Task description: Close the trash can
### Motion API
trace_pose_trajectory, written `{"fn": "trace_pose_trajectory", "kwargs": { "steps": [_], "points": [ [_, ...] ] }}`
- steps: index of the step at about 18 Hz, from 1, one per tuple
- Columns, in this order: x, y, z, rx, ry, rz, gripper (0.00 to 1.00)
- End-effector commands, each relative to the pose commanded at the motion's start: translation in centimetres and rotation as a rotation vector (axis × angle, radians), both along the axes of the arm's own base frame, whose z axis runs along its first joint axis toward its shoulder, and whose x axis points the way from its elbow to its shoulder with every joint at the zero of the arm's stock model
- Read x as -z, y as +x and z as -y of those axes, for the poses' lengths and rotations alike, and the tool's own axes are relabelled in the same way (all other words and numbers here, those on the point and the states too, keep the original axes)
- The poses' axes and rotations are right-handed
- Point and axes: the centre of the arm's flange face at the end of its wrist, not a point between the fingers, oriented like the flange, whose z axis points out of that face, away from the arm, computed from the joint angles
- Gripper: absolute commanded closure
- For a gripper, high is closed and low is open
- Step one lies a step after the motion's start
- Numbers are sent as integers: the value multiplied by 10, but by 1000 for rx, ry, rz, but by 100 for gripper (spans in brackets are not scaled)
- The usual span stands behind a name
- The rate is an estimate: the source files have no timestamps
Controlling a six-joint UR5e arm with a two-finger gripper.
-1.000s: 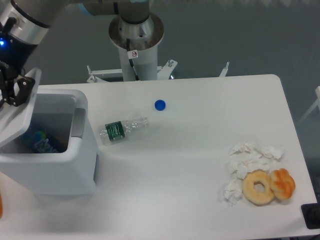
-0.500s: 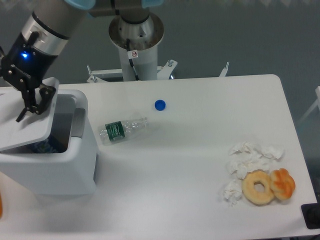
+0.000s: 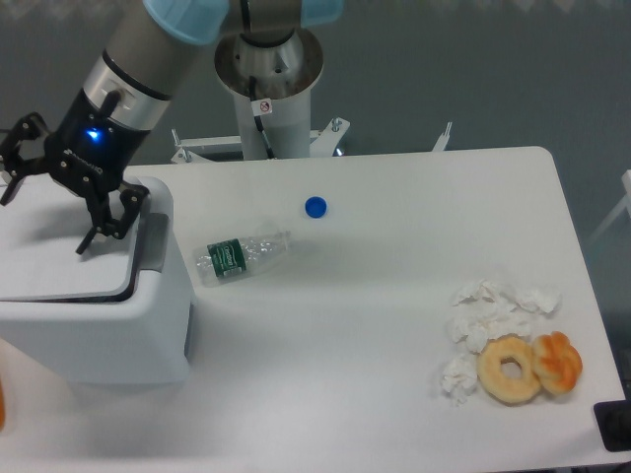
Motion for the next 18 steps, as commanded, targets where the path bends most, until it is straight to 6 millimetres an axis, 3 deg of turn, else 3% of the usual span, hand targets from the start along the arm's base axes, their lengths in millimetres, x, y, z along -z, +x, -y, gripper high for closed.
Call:
{"fn": "trace_pose_trajectory", "kwargs": {
  "steps": [18],
  "points": [
    [5,-2,6,-9,-14,3,0]
  ]
}}
